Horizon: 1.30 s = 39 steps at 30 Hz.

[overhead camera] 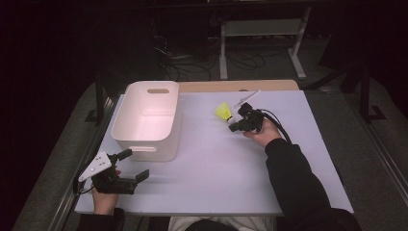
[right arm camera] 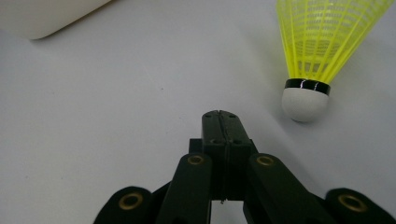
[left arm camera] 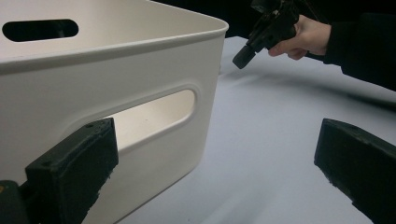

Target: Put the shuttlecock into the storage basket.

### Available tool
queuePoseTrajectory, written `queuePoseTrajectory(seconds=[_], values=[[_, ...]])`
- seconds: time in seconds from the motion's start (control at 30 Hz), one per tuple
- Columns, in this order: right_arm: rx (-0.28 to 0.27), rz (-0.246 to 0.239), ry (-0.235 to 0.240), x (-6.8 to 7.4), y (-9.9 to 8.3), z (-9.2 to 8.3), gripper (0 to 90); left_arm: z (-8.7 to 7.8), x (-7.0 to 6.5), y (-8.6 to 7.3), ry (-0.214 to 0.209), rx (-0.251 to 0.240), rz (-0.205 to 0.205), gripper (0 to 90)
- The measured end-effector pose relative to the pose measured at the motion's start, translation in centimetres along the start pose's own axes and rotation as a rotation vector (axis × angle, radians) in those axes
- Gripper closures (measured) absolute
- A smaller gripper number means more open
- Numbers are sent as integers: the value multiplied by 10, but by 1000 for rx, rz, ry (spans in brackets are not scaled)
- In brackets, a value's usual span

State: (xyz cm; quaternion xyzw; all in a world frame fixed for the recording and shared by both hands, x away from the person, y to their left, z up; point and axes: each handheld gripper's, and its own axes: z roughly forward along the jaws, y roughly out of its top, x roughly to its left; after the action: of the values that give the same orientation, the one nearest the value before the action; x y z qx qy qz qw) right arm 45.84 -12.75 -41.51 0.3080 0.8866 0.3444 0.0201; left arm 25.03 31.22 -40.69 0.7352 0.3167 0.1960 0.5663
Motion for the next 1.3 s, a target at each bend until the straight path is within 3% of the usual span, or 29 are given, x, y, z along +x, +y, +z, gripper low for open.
queuePoseTrajectory(seconds=[0.37,0.5,0.77,1.0,1.3], values=[[-24,11,-14,-9,7,-17,881,0,0,0,-1,1,0,0],[-27,6,-16,-12,12,-22,838,0,0,0,-1,1,0,0],[-44,2,-42,-13,24,-29,576,0,0,0,-2,2,1,0],[-44,11,-74,-18,34,-34,226,0,0,0,-2,3,2,0],[-25,39,-83,-28,47,-29,5,1,0,0,-5,7,3,0]])
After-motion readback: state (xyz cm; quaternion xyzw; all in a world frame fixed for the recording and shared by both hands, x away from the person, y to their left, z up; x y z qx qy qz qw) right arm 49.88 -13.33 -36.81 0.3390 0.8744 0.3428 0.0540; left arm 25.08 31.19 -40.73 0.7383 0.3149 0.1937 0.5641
